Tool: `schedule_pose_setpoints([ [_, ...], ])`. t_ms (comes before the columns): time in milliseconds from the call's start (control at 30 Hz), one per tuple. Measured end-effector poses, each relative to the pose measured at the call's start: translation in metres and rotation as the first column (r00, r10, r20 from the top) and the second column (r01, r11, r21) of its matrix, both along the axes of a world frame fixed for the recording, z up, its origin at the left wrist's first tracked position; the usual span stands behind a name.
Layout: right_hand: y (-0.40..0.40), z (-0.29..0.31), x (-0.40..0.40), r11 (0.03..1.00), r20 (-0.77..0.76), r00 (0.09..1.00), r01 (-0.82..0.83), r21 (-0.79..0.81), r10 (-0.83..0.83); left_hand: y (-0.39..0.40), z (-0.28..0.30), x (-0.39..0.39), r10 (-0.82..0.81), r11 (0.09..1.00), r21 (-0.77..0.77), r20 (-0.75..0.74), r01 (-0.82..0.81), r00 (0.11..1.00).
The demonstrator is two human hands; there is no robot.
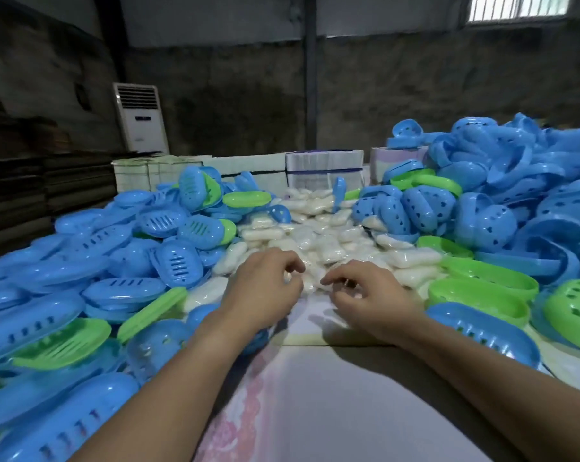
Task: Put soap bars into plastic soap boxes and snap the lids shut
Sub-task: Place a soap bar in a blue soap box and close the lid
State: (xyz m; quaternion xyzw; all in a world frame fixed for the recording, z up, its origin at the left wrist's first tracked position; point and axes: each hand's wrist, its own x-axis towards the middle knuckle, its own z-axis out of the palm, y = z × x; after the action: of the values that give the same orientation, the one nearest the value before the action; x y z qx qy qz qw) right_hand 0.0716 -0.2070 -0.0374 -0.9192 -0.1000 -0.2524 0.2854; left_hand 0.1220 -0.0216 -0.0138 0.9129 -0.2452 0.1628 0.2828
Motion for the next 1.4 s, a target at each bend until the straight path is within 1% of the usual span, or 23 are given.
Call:
schedule_pose_setpoints([
  [100, 0.004, -0.001, -0.002, 0.998, -0.025, 0.999, -0.032, -0.051, 0.031, 0.022, 0.01, 0.015, 0.16, 0.987, 0.012, 0.006, -0.16, 0.987],
  [233, 0.006, -0.001, -0.004, 0.995, -0.03, 0.999, -0.047, -0.086, 0.045, 0.042, 0.02, 0.038, 0.317, 0.936, 0.197, -0.108, -0.293, 0.942],
  [333, 0.005, -0.001, -0.004, 0.992, -0.035, 0.998, -0.058, -0.112, 0.054, 0.045, 0.027, 0.056, 0.397, 0.898, 0.264, -0.136, -0.353, 0.908],
  [467, 0.003, -0.002, -0.001, 0.991, -0.022, 0.998, -0.065, -0.117, 0.063, 0.067, 0.032, 0.075, 0.57, 0.768, 0.429, -0.117, -0.476, 0.814],
  [533, 0.002, -0.003, -0.001, 0.989, -0.016, 0.997, -0.075, -0.126, 0.073, 0.08, 0.034, 0.084, 0.642, 0.692, 0.479, -0.066, -0.54, 0.764],
  [600, 0.002, -0.004, 0.0, 0.987, -0.007, 0.997, -0.076, -0.138, 0.076, 0.089, 0.035, 0.092, 0.676, 0.655, 0.502, -0.057, -0.564, 0.735],
  [667, 0.001, -0.004, 0.001, 0.989, 0.001, 0.997, -0.072, -0.132, 0.072, 0.091, 0.033, 0.094, 0.68, 0.646, 0.527, -0.069, -0.552, 0.73],
  [800, 0.0, -0.004, 0.001, 0.989, 0.008, 0.998, -0.059, -0.136, 0.061, 0.095, 0.025, 0.098, 0.667, 0.623, 0.532, 0.021, -0.573, 0.745],
  [867, 0.0, -0.004, 0.002, 0.99, 0.013, 0.998, -0.061, -0.128, 0.064, 0.1, 0.025, 0.102, 0.639, 0.661, 0.451, 0.082, -0.6, 0.765],
  [933, 0.001, -0.004, 0.003, 0.992, 0.011, 0.998, -0.058, -0.113, 0.06, 0.102, 0.026, 0.105, 0.575, 0.765, 0.288, 0.1, -0.576, 0.812],
  [967, 0.001, -0.005, 0.003, 0.993, 0.004, 0.998, -0.057, -0.107, 0.058, 0.1, 0.027, 0.105, 0.533, 0.83, 0.168, 0.046, -0.533, 0.845],
  [1000, 0.001, -0.005, 0.003, 0.993, -0.001, 0.998, -0.057, -0.105, 0.058, 0.097, 0.03, 0.104, 0.492, 0.87, 0.045, -0.037, -0.49, 0.87],
  [1033, 0.001, -0.005, 0.003, 0.993, -0.006, 0.998, -0.059, -0.103, 0.058, 0.094, 0.032, 0.103, 0.454, 0.888, -0.029, -0.111, -0.459, 0.884],
  [1067, 0.002, -0.004, 0.002, 0.993, -0.01, 0.998, -0.06, -0.102, 0.059, 0.091, 0.034, 0.102, 0.419, 0.901, -0.041, -0.186, -0.433, 0.889],
  [1100, 0.001, -0.004, 0.002, 0.993, -0.012, 0.998, -0.06, -0.1, 0.059, 0.088, 0.035, 0.098, 0.396, 0.915, 0.02, -0.229, -0.402, 0.889],
  [1167, 0.001, -0.002, 0.0, 0.994, -0.009, 0.998, -0.058, -0.096, 0.058, 0.081, 0.036, 0.093, 0.375, 0.926, 0.128, -0.232, -0.354, 0.898],
  [1200, 0.001, -0.001, 0.0, 0.994, -0.009, 0.998, -0.057, -0.097, 0.057, 0.077, 0.038, 0.09, 0.367, 0.93, 0.117, -0.211, -0.349, 0.906],
  [1233, 0.001, -0.001, 0.0, 0.994, -0.007, 0.998, -0.06, -0.095, 0.06, 0.073, 0.041, 0.086, 0.347, 0.938, 0.051, -0.193, -0.344, 0.918],
  [1267, 0.0, -0.001, 0.0, 0.994, 0.0, 0.998, -0.059, -0.091, 0.059, 0.066, 0.045, 0.081, 0.316, 0.942, -0.058, -0.177, -0.331, 0.932],
  [1300, 0.0, -0.001, 0.001, 0.995, 0.008, 0.998, -0.06, -0.081, 0.061, 0.057, 0.051, 0.073, 0.272, 0.926, -0.217, -0.181, -0.308, 0.945],
  [1333, -0.001, -0.001, 0.001, 0.995, 0.014, 0.998, -0.059, -0.075, 0.06, 0.046, 0.056, 0.064, 0.198, 0.866, -0.416, -0.221, -0.276, 0.955],
  [1367, -0.001, -0.001, 0.002, 0.996, 0.023, 0.998, -0.052, -0.066, 0.054, 0.032, 0.061, 0.054, 0.077, 0.751, -0.613, -0.286, -0.244, 0.955],
  [1400, -0.001, 0.0, 0.002, 0.998, 0.032, 0.998, -0.046, -0.043, 0.048, 0.018, 0.063, 0.043, -0.075, 0.611, -0.758, -0.343, -0.228, 0.936],
])
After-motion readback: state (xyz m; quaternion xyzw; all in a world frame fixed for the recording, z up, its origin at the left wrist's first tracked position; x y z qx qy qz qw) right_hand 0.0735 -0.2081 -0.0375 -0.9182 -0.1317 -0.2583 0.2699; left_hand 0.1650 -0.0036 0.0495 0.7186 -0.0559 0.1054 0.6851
